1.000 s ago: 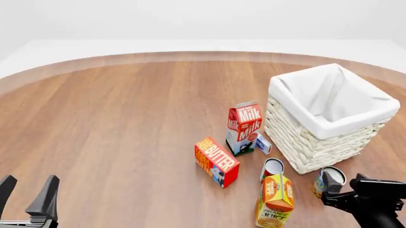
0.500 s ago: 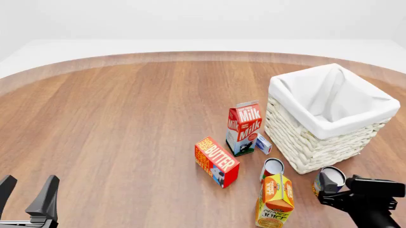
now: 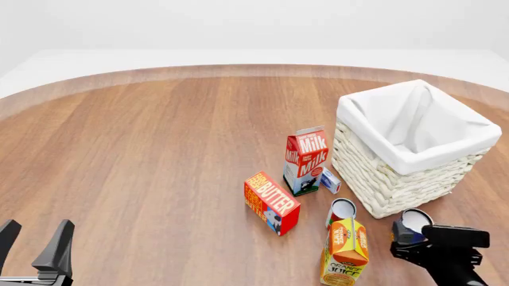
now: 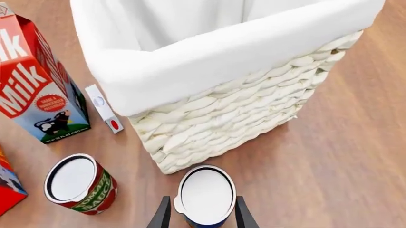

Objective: Pick up the alphabet soup, and put it in the basket.

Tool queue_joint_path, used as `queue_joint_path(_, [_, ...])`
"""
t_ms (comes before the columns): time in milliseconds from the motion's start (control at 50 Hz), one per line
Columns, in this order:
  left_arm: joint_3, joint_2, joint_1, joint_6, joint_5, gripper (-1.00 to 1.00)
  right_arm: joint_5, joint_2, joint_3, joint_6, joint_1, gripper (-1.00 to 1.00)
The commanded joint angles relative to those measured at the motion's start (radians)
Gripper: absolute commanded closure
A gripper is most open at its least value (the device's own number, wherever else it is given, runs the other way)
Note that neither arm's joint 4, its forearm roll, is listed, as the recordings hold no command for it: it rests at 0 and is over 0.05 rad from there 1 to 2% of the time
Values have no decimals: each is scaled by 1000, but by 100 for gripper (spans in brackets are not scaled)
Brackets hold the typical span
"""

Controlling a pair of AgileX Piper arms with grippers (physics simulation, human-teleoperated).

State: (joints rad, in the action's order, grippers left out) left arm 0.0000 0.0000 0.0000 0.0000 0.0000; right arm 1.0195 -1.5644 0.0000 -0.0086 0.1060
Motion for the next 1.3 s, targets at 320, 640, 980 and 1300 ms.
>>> queue_joint_path(320, [0,0,0,0,0,-100,191,-234,0,-3,3,-100])
queue_joint_path(640, [0,0,0,0,0,-100,199,-254,0,6,-4,100])
queue_joint_path(980, [0,0,0,0,0,-100,192,-229,0,0,-5,100])
queue_joint_path(1300, [0,0,0,0,0,-100,-230,246,0,-20,-3,100])
